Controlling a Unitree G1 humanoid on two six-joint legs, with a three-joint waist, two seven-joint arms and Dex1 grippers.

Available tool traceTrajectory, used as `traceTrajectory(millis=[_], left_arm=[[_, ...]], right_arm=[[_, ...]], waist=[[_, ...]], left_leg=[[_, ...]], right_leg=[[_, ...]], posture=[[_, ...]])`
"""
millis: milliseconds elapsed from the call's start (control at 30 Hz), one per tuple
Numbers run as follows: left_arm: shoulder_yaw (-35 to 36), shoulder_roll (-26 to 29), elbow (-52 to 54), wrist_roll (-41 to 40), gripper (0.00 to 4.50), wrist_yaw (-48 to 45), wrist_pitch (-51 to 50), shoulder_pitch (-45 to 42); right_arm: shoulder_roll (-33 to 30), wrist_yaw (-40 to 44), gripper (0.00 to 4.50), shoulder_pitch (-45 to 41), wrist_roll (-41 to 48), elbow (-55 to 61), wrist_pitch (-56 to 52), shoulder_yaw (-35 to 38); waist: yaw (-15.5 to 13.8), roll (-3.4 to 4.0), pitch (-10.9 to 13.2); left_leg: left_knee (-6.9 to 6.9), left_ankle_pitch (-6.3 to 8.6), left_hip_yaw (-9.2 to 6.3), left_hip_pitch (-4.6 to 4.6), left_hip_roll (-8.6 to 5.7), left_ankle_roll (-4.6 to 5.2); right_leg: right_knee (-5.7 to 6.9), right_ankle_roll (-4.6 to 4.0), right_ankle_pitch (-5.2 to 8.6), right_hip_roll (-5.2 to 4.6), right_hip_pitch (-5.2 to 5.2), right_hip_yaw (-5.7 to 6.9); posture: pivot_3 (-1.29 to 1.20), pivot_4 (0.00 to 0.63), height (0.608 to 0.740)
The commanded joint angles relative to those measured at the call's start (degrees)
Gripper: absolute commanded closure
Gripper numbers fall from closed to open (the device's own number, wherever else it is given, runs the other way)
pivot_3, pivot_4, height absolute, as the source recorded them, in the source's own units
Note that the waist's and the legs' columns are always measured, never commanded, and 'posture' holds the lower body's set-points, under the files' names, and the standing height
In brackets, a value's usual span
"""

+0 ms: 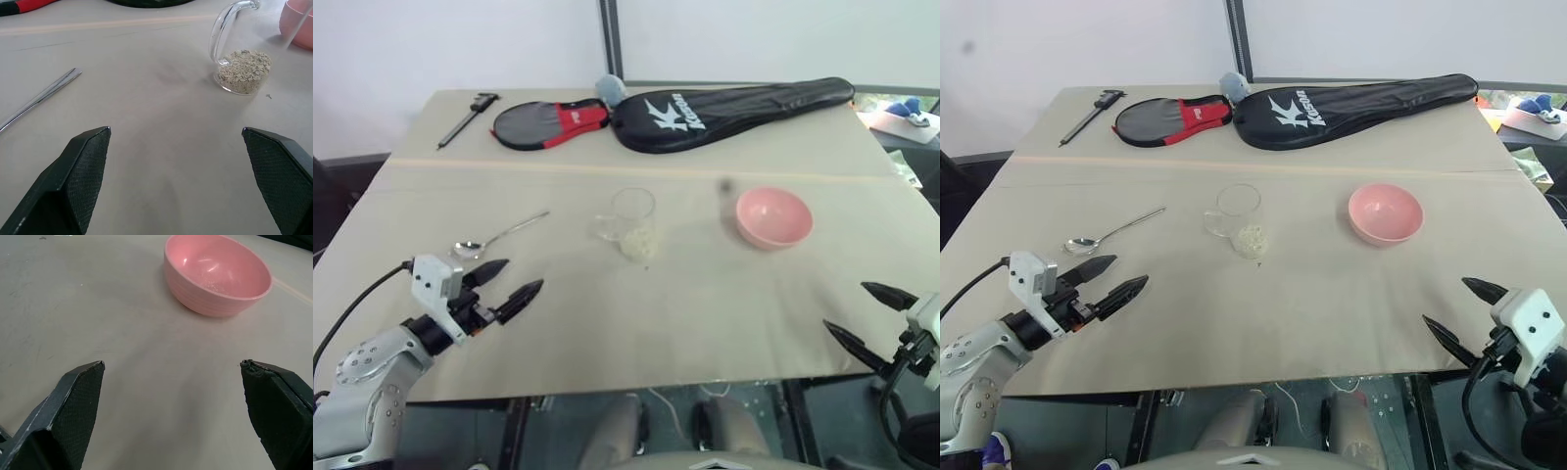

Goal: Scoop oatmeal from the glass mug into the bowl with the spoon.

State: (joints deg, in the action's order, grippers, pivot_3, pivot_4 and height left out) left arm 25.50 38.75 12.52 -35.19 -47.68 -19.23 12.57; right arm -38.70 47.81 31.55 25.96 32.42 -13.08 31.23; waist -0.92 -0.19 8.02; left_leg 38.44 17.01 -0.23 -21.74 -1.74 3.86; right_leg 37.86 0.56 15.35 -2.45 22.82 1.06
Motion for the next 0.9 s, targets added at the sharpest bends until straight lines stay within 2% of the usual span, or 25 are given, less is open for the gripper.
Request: traceTrajectory(millis=[33, 367, 533, 700, 800, 900], left_arm=[[1.6, -0.1, 1.0, -1.6, 0.04, 0.2, -0.3, -1.0], [1.3, -3.3, 2.4, -3.8, 0.04, 5.8, -4.0, -5.4], [0.6, -3.0, 4.1, -3.5, 0.04, 8.1, -5.8, -6.0], [0.1, 0.4, -1.3, -0.7, 0.04, 6.3, -5.1, -10.1], [-0.9, 4.5, -6.8, 1.7, 0.04, 5.2, -6.6, -13.8], [-2.1, 7.3, -11.0, 2.4, 0.04, 2.1, -6.8, -17.3]], right_arm=[[0.6, -1.1, 0.0, -1.6, 0.2, 1.3, 0.5, -0.6], [1.9, -5.7, 0.0, -6.3, 0.4, 2.8, -2.3, -3.1], [1.6, -2.1, 0.0, -6.6, 3.0, 5.9, -0.2, -4.8], [0.5, 1.1, 0.0, -13.5, 13.0, 12.0, -0.3, -7.5], [-2.9, 1.8, 0.0, -19.6, 18.0, 12.6, -3.7, -8.9], [-3.4, 2.0, 0.0, -24.4, 21.9, 11.5, -3.4, -8.9]], waist=[[0.0, 0.0, 0.0], [0.0, -0.02, 0.0], [0.0, -0.02, 0.0], [0.1, -0.04, 0.1], [0.1, -0.05, 0.1], [0.0, -0.16, 0.1]], left_leg=[[0.0, 0.0, 0.0, 0.0, 0.0, 0.0], [0.02, -0.01, 0.0, -0.01, -0.01, -0.02], [0.02, -0.01, 0.0, 0.01, -0.01, -0.01], [0.03, -0.01, -0.01, 0.05, 0.0, -0.01], [0.05, -0.02, -0.01, 0.1, -0.01, -0.01], [0.05, -0.02, -0.03, 0.03, -0.01, -0.02]], right_leg=[[0.0, 0.0, 0.0, 0.0, 0.0, 0.0], [0.01, 0.01, -0.01, 0.01, -0.01, 0.02], [0.02, 0.01, -0.01, 0.01, -0.01, 0.02], [0.08, 0.01, -0.01, 0.03, -0.02, 0.03], [0.09, 0.01, -0.01, 0.03, -0.06, 0.04], [0.04, 0.01, -0.02, 0.02, -0.04, 0.1]], posture=[[0.0, 0.15, 0.74], [0.0, 0.15, 0.74], [0.0, 0.15, 0.74], [0.0, 0.15, 0.74], [0.0, 0.15, 0.74], [0.0, 0.15, 0.74]])
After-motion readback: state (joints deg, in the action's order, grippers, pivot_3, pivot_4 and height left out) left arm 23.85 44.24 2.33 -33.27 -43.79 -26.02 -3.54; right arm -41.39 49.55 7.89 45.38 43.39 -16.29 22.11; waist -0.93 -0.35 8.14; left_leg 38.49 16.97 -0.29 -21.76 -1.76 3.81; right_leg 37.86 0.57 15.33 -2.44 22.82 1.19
